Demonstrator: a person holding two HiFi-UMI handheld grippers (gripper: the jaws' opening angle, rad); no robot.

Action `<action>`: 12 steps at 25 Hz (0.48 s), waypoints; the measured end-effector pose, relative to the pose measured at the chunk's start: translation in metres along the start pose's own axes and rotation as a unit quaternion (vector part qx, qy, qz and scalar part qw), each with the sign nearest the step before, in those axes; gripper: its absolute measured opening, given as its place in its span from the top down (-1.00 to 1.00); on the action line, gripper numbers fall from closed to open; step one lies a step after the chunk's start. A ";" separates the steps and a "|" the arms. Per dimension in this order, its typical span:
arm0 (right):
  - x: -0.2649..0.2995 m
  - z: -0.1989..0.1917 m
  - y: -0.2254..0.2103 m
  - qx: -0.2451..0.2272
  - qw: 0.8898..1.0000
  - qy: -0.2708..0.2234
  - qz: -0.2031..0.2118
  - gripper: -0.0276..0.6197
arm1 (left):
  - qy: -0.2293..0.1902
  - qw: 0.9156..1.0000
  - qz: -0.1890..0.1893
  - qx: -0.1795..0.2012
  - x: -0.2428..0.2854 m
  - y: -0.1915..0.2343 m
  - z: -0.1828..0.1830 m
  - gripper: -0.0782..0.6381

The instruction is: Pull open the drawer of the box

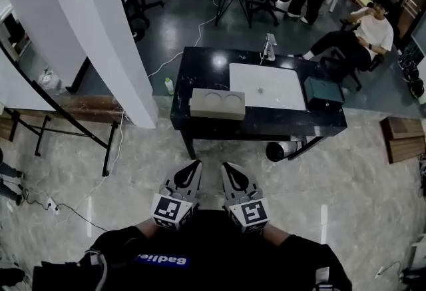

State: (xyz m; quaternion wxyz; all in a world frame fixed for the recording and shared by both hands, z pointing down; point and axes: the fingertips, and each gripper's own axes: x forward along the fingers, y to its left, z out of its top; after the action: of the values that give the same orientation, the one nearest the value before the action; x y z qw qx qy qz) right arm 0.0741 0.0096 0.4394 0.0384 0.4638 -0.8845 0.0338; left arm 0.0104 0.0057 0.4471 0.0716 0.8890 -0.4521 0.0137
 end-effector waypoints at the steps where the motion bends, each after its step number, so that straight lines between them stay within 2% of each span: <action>1: 0.015 0.003 -0.002 -0.002 1.000 0.000 -0.005 0.91 | -0.004 1.000 -0.006 -0.002 0.008 0.013 0.005 0.79; 8: 0.113 0.020 -0.011 0.018 0.999 0.010 -0.047 0.91 | -0.016 0.999 -0.035 -0.019 0.055 0.109 0.024 0.79; 12: 0.145 0.014 -0.012 -0.003 0.998 0.023 -0.061 0.91 | 0.021 0.998 -0.042 -0.029 0.070 0.148 0.014 0.79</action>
State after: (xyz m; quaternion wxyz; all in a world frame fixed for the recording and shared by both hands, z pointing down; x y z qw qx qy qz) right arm 0.0016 -0.1171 0.4406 0.0620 0.5161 -0.8534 0.0392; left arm -0.0676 -0.1387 0.4562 0.1079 0.9040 -0.4134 0.0165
